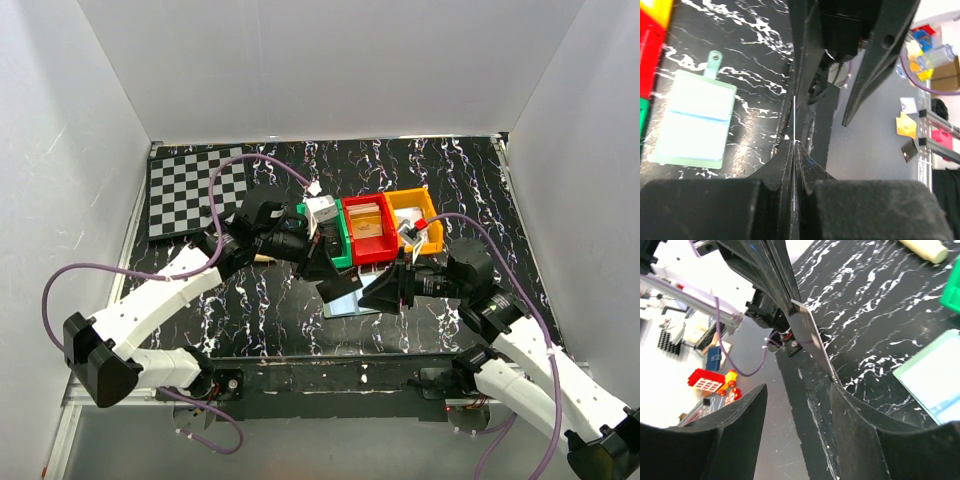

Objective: Take the credit cards out of the card holder
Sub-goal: Place the credit card in the storage box.

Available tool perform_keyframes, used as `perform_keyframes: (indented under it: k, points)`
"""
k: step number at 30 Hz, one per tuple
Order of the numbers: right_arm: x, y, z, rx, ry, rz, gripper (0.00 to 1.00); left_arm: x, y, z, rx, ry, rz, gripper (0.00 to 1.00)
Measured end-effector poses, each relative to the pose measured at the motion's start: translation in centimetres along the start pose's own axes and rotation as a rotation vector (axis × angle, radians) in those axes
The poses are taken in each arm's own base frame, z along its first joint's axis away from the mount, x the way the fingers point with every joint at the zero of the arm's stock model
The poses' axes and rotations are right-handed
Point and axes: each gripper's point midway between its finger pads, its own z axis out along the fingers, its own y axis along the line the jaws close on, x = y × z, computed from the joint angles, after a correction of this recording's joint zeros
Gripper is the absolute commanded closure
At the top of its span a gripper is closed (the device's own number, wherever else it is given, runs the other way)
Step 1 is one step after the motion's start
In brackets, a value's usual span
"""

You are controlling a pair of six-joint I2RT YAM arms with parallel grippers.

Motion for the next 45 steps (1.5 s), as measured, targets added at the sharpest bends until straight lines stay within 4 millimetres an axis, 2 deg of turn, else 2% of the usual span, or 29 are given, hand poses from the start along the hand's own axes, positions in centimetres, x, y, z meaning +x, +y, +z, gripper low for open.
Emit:
perform_keyframes:
  k: [3,8,12,15,22,24,28,31,37,42,45]
  points:
    - [-0.4,-0.9,-0.4,0.086,-0.032,0.012,0.38,-0.6,1.3,-0.6,-0.076,-0.028,-0.017,1.0]
    - [-2.4,-2.6,-2.0,0.273,-0.155,0.006,0.42,-2.4,3.2,-2.8,-0.184,-0.124,-0.029,1.0]
    - [-3.2,-4.5,-2.9,0.395,-0.215,-0.004,0.44,-3.5,5.7,-3.8,-0.262,-0.17,0.014,1.0]
    - [-3.6,-5.9,-3.5,0.478,-0.244,-0.003,0.44,-3.0,8.1,-3.0,-0.293,-0.133,0.085,1.0]
    - [-3.0,-10.1,-5.0,0.714,-0.192,0.026,0.46,-0.3,14.4,-0.7,-0.358,0.022,0.244,1.0]
    - [-2.8,-11.3,-5.5,0.788,-0.178,0.04,0.43,-0.3,15.9,-0.4,-0.372,0.056,0.296,1.0]
    - [-2.4,-13.1,-6.5,0.9,-0.161,0.059,0.41,-1.6,18.2,-0.1,-0.397,0.09,0.386,1.0]
    - [-2.2,-14.2,-6.9,0.96,-0.143,0.07,0.41,-2.0,19.6,0.0,-0.409,0.109,0.432,1.0]
    - [-1.4,-15.8,-6.7,1.013,-0.093,0.094,0.42,-1.1,22.1,0.4,-0.402,0.17,0.467,1.0]
    - [-1.5,-15.7,-6.7,1.009,-0.093,0.09,0.43,0.5,23.0,0.8,-0.342,0.204,0.456,1.0]
    - [-1.8,-15.2,-6.6,0.989,-0.11,0.079,0.43,0.6,22.9,0.8,-0.315,0.202,0.475,1.0]
